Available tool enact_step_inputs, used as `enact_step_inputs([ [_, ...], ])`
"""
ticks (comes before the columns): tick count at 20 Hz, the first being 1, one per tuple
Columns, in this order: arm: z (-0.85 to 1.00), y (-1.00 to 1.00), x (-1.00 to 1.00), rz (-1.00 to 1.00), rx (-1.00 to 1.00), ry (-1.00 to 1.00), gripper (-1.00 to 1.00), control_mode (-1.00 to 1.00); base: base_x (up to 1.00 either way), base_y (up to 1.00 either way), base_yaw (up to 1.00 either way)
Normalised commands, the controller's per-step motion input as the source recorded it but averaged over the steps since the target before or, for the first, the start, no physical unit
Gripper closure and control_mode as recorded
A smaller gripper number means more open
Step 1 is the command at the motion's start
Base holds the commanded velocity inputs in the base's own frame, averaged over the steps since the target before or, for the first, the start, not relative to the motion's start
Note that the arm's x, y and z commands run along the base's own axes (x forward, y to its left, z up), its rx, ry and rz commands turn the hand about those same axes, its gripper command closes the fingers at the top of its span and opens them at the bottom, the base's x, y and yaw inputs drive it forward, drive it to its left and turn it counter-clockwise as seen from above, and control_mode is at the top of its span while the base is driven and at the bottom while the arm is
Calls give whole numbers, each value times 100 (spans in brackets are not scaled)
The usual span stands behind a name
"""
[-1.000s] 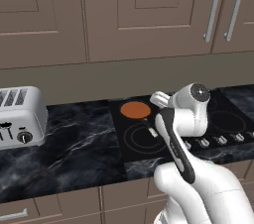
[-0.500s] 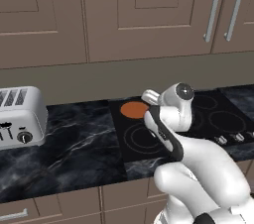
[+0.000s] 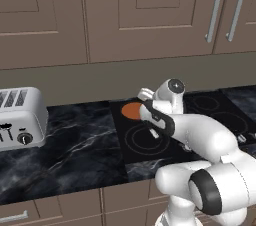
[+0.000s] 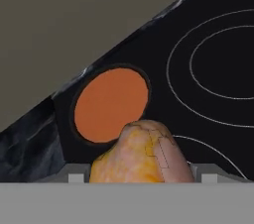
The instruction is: Retrieve the chicken drumstick from the fridge and place it on the saucepan with marinade on the stove.
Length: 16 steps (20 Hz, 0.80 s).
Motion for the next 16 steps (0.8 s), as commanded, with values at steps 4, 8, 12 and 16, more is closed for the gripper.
enact_step_inputs([
  [4,-30,0,37,0,0,1,100,-100,0,0,0],
  [8,-32,3,39,0,0,0,100,-100,0,0,0],
  [12,-35,11,47,0,0,0,100,-100,0,0,0],
  [16,-23,11,57,0,0,0,100,-100,0,0,0],
])
